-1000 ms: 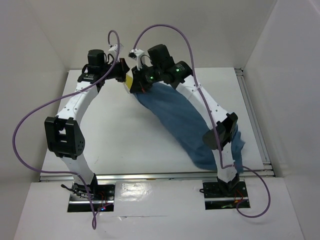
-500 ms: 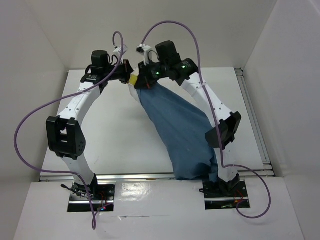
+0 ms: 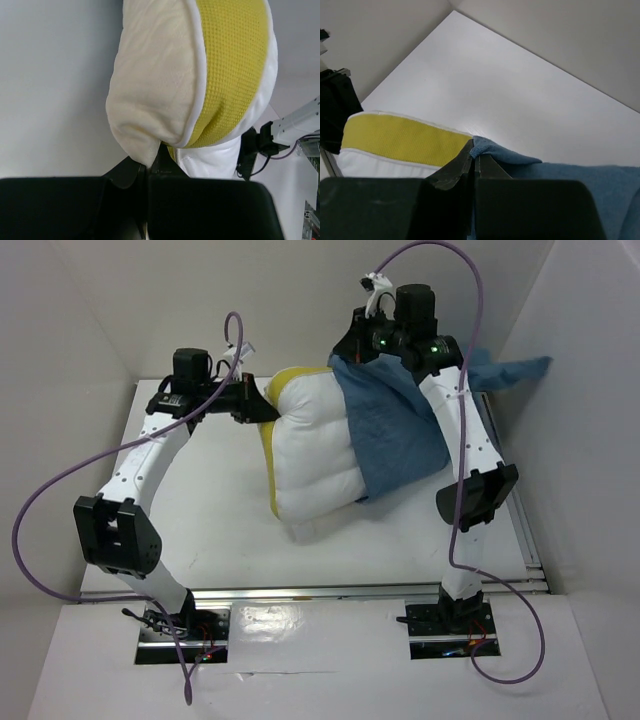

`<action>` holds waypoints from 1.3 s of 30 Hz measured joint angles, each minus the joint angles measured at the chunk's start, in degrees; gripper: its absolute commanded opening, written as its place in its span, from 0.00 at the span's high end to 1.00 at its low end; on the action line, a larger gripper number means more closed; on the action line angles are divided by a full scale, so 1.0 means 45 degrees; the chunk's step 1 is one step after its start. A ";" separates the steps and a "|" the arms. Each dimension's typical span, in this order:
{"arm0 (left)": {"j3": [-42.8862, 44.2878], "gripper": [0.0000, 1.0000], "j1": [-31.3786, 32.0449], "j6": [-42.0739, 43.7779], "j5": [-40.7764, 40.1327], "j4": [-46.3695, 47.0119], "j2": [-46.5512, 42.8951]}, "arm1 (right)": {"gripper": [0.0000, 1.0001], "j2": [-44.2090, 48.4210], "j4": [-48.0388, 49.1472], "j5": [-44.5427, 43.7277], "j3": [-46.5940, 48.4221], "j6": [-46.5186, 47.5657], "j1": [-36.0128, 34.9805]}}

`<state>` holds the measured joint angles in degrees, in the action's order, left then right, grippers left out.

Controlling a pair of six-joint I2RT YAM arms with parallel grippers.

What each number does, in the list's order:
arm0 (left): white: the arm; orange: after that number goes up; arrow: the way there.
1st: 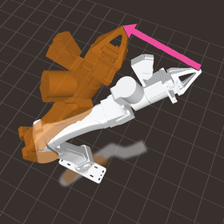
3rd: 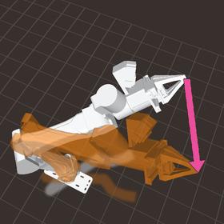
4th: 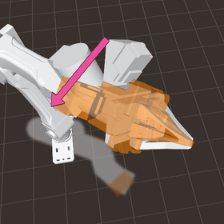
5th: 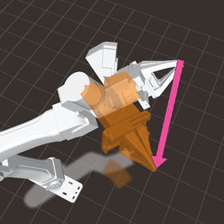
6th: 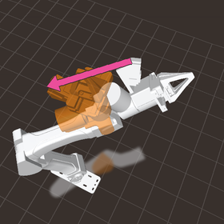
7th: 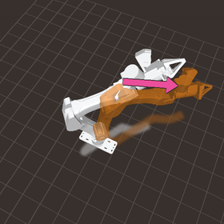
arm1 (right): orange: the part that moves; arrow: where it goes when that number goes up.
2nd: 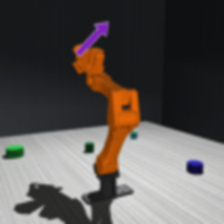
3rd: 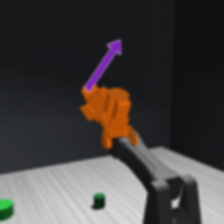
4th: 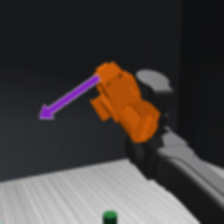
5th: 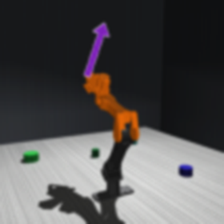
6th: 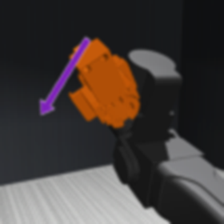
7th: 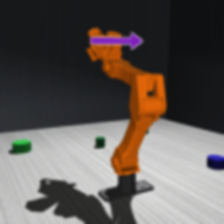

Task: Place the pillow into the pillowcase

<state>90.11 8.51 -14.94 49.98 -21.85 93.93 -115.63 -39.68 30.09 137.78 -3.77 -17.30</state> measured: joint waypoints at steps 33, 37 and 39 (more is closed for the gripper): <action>-0.0058 0.92 -0.0767 -0.1462 -0.1593 0.0126 0.1088 | 0.24 -0.1268 0.1739 0.0738 -0.0155 -0.0622 -0.3288; -0.0403 0.49 -0.0772 -0.1787 -0.1904 0.0243 0.1292 | 0.04 -0.1268 0.2064 0.0685 -0.0525 -0.0860 -0.3395; -0.0384 0.32 -0.0869 -0.1719 -0.2521 0.0126 0.1569 | 0.04 -0.1219 0.2205 0.0374 -0.0797 -0.0840 -0.3395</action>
<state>88.38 4.60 -22.68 38.63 -21.28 100.99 -121.12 -29.76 31.77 134.19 -7.55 -32.58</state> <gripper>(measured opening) 0.557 0.958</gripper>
